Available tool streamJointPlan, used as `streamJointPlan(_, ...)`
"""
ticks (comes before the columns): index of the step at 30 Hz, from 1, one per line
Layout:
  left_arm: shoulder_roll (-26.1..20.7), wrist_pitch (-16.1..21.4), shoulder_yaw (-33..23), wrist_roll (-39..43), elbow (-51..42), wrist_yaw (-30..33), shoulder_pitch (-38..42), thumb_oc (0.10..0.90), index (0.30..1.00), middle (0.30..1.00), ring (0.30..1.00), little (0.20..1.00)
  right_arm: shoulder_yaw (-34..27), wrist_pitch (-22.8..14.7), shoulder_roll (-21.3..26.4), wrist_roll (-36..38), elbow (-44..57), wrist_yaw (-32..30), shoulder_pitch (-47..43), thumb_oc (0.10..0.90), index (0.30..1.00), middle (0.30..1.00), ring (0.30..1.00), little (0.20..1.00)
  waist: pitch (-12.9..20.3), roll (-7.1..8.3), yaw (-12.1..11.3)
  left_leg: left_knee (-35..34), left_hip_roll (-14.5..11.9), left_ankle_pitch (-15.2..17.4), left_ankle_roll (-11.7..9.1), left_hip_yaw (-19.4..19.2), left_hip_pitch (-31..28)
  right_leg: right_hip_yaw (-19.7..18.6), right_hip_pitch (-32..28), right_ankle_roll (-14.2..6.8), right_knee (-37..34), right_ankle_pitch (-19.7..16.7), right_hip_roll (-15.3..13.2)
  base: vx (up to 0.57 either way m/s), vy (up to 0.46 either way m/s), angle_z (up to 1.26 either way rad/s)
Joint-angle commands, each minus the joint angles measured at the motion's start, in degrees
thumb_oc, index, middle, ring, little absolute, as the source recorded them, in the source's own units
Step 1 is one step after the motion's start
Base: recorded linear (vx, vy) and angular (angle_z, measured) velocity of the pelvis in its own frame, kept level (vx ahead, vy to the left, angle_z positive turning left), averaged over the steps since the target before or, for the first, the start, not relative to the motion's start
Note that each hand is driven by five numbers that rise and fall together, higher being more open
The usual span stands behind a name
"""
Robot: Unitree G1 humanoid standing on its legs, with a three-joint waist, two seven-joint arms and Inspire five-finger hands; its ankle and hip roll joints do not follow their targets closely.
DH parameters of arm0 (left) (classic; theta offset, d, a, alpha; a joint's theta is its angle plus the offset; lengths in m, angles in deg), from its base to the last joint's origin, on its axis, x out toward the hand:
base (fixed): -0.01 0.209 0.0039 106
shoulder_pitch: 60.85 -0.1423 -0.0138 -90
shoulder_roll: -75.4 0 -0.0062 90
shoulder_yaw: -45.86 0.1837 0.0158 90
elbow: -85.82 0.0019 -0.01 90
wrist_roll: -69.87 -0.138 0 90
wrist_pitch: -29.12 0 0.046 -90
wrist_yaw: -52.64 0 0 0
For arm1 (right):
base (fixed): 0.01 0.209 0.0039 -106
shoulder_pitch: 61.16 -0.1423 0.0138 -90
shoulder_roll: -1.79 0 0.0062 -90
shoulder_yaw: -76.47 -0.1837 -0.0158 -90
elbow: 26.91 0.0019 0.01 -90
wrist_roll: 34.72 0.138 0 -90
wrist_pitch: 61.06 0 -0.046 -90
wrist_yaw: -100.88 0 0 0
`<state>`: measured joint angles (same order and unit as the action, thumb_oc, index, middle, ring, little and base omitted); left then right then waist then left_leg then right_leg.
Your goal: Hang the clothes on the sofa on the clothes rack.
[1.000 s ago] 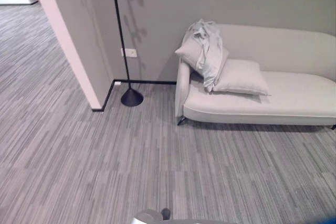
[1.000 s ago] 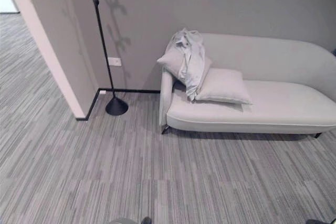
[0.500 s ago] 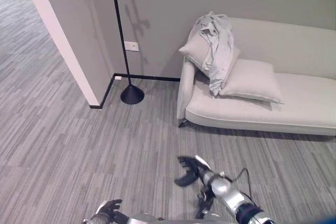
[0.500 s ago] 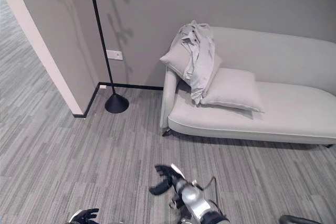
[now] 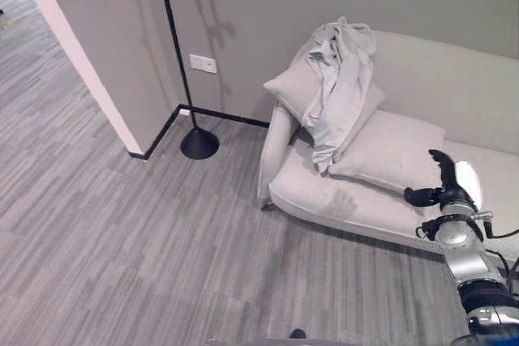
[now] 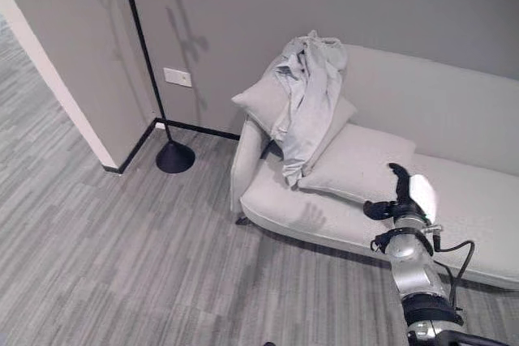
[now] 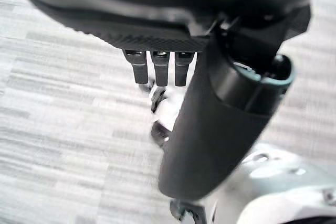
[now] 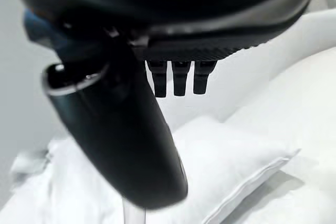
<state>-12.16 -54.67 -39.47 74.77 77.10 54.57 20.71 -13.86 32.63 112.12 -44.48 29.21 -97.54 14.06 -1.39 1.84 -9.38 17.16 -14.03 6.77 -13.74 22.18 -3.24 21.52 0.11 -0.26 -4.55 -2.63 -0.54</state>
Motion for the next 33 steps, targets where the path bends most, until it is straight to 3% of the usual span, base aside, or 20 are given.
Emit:
streamJointPlan(1, -3.9, 0.7, 4.0, 3.1, -0.7, 1.0, 5.9, 0.8, 0.9, 0.9, 0.9, 0.9, 4.2, -4.9, 1.7, 6.4, 3.7, 0.8, -10.8, 0.8, 0.9, 0.9, 0.9, 0.9, -4.3, 1.93, -3.3, -4.0, -3.9, -10.7, 6.2, -12.8, 1.1, 1.5, -1.2, -8.9, -0.3, -4.1, -9.0, 0.16, -0.148, 0.34)
streamJointPlan(2, -3.9, 0.7, 4.0, 3.1, -0.7, 1.0, 5.9, 0.8, 0.9, 0.9, 0.9, 0.9, 4.2, -4.9, 1.7, 6.4, 3.7, 0.8, -10.8, 0.8, 0.9, 0.9, 0.9, 0.9, -4.3, 2.02, -3.3, -4.0, -3.8, -10.7, 6.3, -12.8, 1.2, 1.5, -1.1, -9.0, -0.3, -4.2, -9.1, 0.12, -0.104, 0.29)
streamJointPlan(3, -4.0, 0.8, 4.1, 3.0, -1.5, 1.0, 6.3, 0.8, 0.9, 0.9, 0.9, 0.9, 4.9, -4.6, 2.1, 6.1, 3.5, 1.7, -11.4, 0.8, 0.9, 0.9, 0.9, 0.9, -5.1, 2.45, -3.4, -2.4, -4.9, -10.4, 6.6, -17.7, 2.7, 2.1, -2.4, -8.3, -0.4, -3.1, -9.0, 0.14, -0.078, 0.49)
streamJointPlan(5, -4.2, 1.0, 5.5, 2.7, -2.1, 1.0, 6.8, 0.8, 0.9, 0.9, 0.9, 0.9, 7.1, -4.8, 2.9, 10.6, -1.2, 2.6, -17.3, 0.8, 0.9, 0.9, 0.9, 0.9, -5.9, 3.75, -5.2, -5.2, 0.8, -4.0, 8.1, -21.8, 7.2, 2.5, -3.4, -8.1, -0.4, -1.8, -10.4, 0.17, -0.041, 0.62)
streamJointPlan(6, -4.2, 1.0, 5.4, 2.7, -2.1, 1.0, 6.9, 0.8, 0.9, 0.9, 0.9, 0.9, 7.3, -4.9, 2.9, 10.7, -1.5, 2.6, -17.5, 0.8, 0.9, 0.9, 0.9, 0.9, -6.0, 3.76, -5.2, -5.1, 0.8, -3.9, 8.1, -21.9, 7.2, 2.5, -3.4, -8.2, -0.4, -1.8, -10.5, 0.16, 0.088, 0.45)
streamJointPlan(7, -3.7, 0.9, 6.6, 3.1, -1.4, 0.8, 7.4, 0.8, 0.9, 0.9, 0.9, 0.9, 7.0, -6.1, 1.6, 14.3, -6.0, 1.6, -20.3, 0.8, 0.9, 0.9, 0.9, 0.9, -5.8, 3.5, -6.3, -10.4, 6.0, -4.8, 9.3, -22.0, 11.4, 3.3, -3.6, -8.3, -0.4, -0.8, -10.4, 0.11, 0.077, 0.28)
streamJointPlan(8, -3.7, 0.9, 6.6, 3.1, -1.4, 0.8, 7.5, 0.8, 0.9, 0.9, 0.9, 0.9, 7.2, -6.3, 1.6, 14.5, -6.3, 1.6, -20.5, 0.8, 0.9, 0.9, 0.9, 0.9, -5.7, 3.62, -6.2, -10.7, 6.1, -5.0, 9.3, -21.9, 11.5, 3.4, -3.5, -8.3, -0.4, -0.8, -10.5, 0.24, 0.162, 0.25)
streamJointPlan(9, -3.0, 0.8, 8.0, 3.4, 0.1, 0.8, 7.6, 0.8, 0.9, 0.9, 0.9, 0.9, 7.5, -8.4, -0.3, 21.3, -14.7, 0.5, -25.5, 0.8, 0.9, 0.9, 0.9, 0.9, -4.8, 2.72, -8.4, -18.5, 10.2, -10.7, 10.2, -22.9, 15.2, 3.9, -4.0, -8.5, -0.4, 0.9, -8.7, 0.21, 0.115, 0.19)
streamJointPlan(14, -2.8, 0.1, 9.7, 4.6, 2.0, 0.9, 7.8, 0.8, 0.9, 0.9, 0.9, 0.9, 10.2, -9.3, -1.0, 30.6, -31.4, 1.1, -37.3, 0.8, 0.9, 0.9, 0.9, 0.9, -4.6, 2.16, -13.0, -21.8, 14.0, -16.5, 8.7, -20.2, 24.0, 2.3, -6.5, -7.8, -0.4, 4.0, -6.0, 0.23, 0.128, -0.03)
streamJointPlan(16, -3.0, -0.1, 9.1, 5.8, 3.4, 1.5, 7.2, 0.8, 0.9, 0.9, 0.9, 0.9, 10.3, -9.5, -3.2, 32.8, -33.7, 1.1, -38.7, 0.8, 0.9, 0.9, 0.9, 0.9, -3.2, 2.65, -13.8, -21.0, 14.1, -17.0, 10.7, -19.6, 21.3, 1.7, -9.3, -8.1, -0.4, 4.6, -5.8, 0.27, 0.158, -0.32)
streamJointPlan(18, -4.7, -0.7, 7.4, 6.8, 4.2, 2.1, 7.2, 0.8, 0.9, 0.9, 0.9, 0.9, 8.2, -9.8, -4.1, 34.1, -33.4, -0.1, -38.1, 0.8, 0.9, 0.9, 0.9, 0.9, -2.0, 6.52, -13.8, -17.0, 15.9, -14.6, 12.5, -19.2, 19.3, 2.4, -11.8, -8.4, 4.7, 4.6, -8.9, 0.44, 0.211, -0.03)
streamJointPlan(20, -5.2, -0.6, 7.3, 6.9, 4.1, 2.3, 7.3, 0.8, 0.9, 0.9, 0.9, 0.9, 7.9, -9.8, -4.2, 33.7, -33.1, -0.6, -37.9, 0.8, 0.9, 0.9, 0.9, 0.9, -1.8, 7.07, -13.8, -16.6, 16.2, -14.0, 13.1, -19.3, 18.4, 2.5, -11.3, -8.7, 7.6, 3.7, -9.9, 0.34, 0.236, -0.01)
streamJointPlan(21, -6.1, 0.1, 7.9, 6.4, 3.4, 3.1, 7.7, 0.8, 0.9, 0.9, 0.9, 0.9, 7.2, -9.8, -3.9, 32.6, -32.9, -1.8, -37.7, 0.8, 0.9, 0.9, 0.9, 0.9, -1.5, 7.71, -13.3, -16.1, 17.3, -11.7, 15.1, -19.1, 14.8, 1.7, -9.6, -10.5, 17.4, -1.3, -13.2, 0.37, 0.313, 0.03)
streamJointPlan(23, -6.7, 0.7, 10.3, 4.7, 1.8, 3.9, 7.9, 0.8, 0.9, 0.9, 0.9, 0.9, 7.6, -9.8, -4.1, 29.4, -30.8, -3.5, -37.7, 0.8, 0.9, 0.9, 0.9, 0.9, -1.7, 6.06, -11.9, -16.8, 17.8, -9.9, 17.0, -19.1, 10.2, 1.2, -7.0, -12.8, 29.6, -9.3, -16.7, 0.38, 0.353, 0.05)
streamJointPlan(24, -6.7, 0.7, 10.3, 4.6, 1.8, 3.9, 7.9, 0.8, 0.9, 0.9, 0.9, 0.9, 7.6, -9.7, -4.1, 29.4, -30.7, -3.5, -37.7, 0.8, 0.9, 0.9, 0.9, 0.9, -1.7, 5.97, -12.0, -16.8, 17.8, -10.1, 17.1, -19.1, 10.3, 1.1, -7.0, -12.8, 29.6, -9.5, -16.7, 0.3, 0.339, 0.16)
streamJointPlan(25, -6.9, 0.8, 12.9, 2.9, -0.1, 3.7, 8.3, 0.8, 0.9, 0.9, 0.9, 0.9, 7.8, -9.1, -4.6, 25.5, -26.8, -5.7, -36.7, 0.8, 0.9, 0.9, 0.9, 0.9, -2.3, 2.38, -10.3, -18.0, 15.9, -9.3, 18.3, -18.9, 6.2, 3.0, -4.1, -13.4, 41.3, -11.9, -18.9, 0.3, 0.292, 0.12)
streamJointPlan(26, -7.0, 0.7, 14.1, 1.5, -0.8, 3.9, 8.8, 0.8, 0.9, 0.9, 0.9, 0.9, 7.5, -8.9, -4.8, 22.7, -23.9, -7.1, -36.1, 0.8, 0.9, 0.9, 0.9, 0.9, -2.4, 1.03, -8.9, -19.0, 15.3, -8.9, 18.6, -18.0, 4.1, 2.9, -1.8, -13.0, 45.6, -10.3, -18.7, 0.3, 0.284, 0.05)
streamJointPlan(27, -7.0, 0.7, 14.2, 1.4, -0.8, 3.9, 8.8, 0.8, 0.9, 0.9, 0.9, 0.9, 7.4, -8.7, -4.8, 22.5, -23.6, -7.2, -35.9, 0.8, 0.9, 0.9, 0.9, 0.9, -2.3, 0.97, -8.9, -19.1, 15.3, -9.2, 18.6, -17.9, 4.2, 3.1, -1.7, -12.9, 45.7, -10.4, -18.7, 0.33, 0.142, 0.31)
streamJointPlan(28, -7.0, 0.7, 16.0, 0.0, -1.2, 4.1, 10.5, 0.8, 0.9, 0.9, 0.9, 0.9, 6.5, -8.6, -4.8, 18.7, -18.1, -9.8, -34.5, 0.8, 0.9, 0.9, 0.9, 0.9, -3.1, 0.33, -6.7, -19.7, 14.9, -8.3, 18.5, -16.2, 1.0, 2.3, 3.4, -11.4, 45.2, -5.1, -14.7, 0.19, 0.04, 0.44)
streamJointPlan(33, -6.5, 1.2, 17.1, -1.1, -2.7, 3.5, 10.9, 0.8, 0.9, 0.9, 0.9, 0.9, 2.9, -8.0, -4.2, 15.5, -14.5, -14.4, -31.8, 0.8, 0.9, 0.9, 0.9, 0.9, -4.8, 2.1, -6.5, -19.4, 15.5, -5.1, 16.9, -14.2, -3.4, 6.3, 4.8, -11.4, 28.1, -5.2, -14.8, 0.24, -0.131, 0.44)
